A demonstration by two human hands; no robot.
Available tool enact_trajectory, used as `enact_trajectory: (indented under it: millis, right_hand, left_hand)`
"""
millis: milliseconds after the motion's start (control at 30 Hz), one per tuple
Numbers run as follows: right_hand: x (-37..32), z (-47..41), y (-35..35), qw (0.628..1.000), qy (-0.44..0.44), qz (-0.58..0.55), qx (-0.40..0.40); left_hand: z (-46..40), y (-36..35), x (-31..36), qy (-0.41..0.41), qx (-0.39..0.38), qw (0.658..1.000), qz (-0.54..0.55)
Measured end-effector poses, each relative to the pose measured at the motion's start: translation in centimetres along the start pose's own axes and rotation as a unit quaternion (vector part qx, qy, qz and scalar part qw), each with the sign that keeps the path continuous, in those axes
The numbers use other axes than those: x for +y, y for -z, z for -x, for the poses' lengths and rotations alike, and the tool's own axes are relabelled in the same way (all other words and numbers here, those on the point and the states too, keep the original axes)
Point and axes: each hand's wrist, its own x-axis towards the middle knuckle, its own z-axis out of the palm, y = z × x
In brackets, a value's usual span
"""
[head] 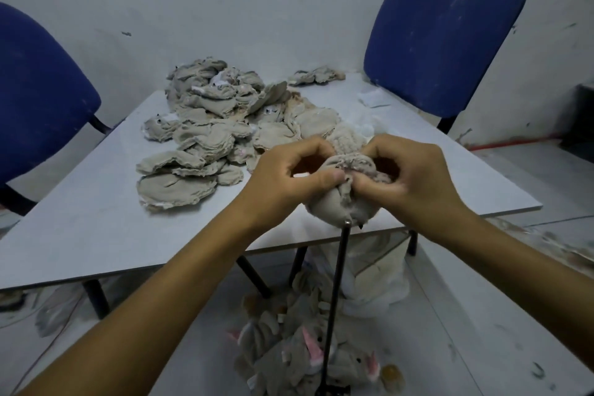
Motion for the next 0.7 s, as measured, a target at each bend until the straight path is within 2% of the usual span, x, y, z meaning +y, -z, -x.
enact_trajectory:
  millis: [133, 233, 333, 467, 567, 700]
  right_hand:
    - [0.7, -0.9, -1.8, 0.992, -0.122, -0.022, 0.037]
    - [1.1, -1.4, -2.9, 0.985, -0.165, -0.017, 0.047]
    - [1.2, -1.6, -3.1, 0.983, -0.180, -0.042, 0.016]
    - [1.2, -1.7, -1.8, 0.951, -0.173, -0.226, -0.124]
    - [0.3, -0.5, -2.3, 0.969, -0.129, -0.179, -0.115]
    - [-0.1, 0.0, -2.6, 0.969, -0.133, -0.170, -0.121]
  left_hand:
    - [-0.2, -0.5, -0.9, 0.017, 0.042, 0.998, -0.038]
    - [-0.3, -1.1, -1.1, 0.020, 0.076, 0.991, -0.105]
    - [-0.4, -0.6, -1.4, 0.030, 0.069, 0.989, -0.128]
    - [-0.8, 0.7, -1.6, 0.080, 0.080, 0.994, 0.006]
    - [-1.1, -0.1, -2.1, 0.111, 0.154, 0.982, 0.018]
    - [-1.0, -1.7, -2.5, 0.143, 0.210, 0.967, -0.025]
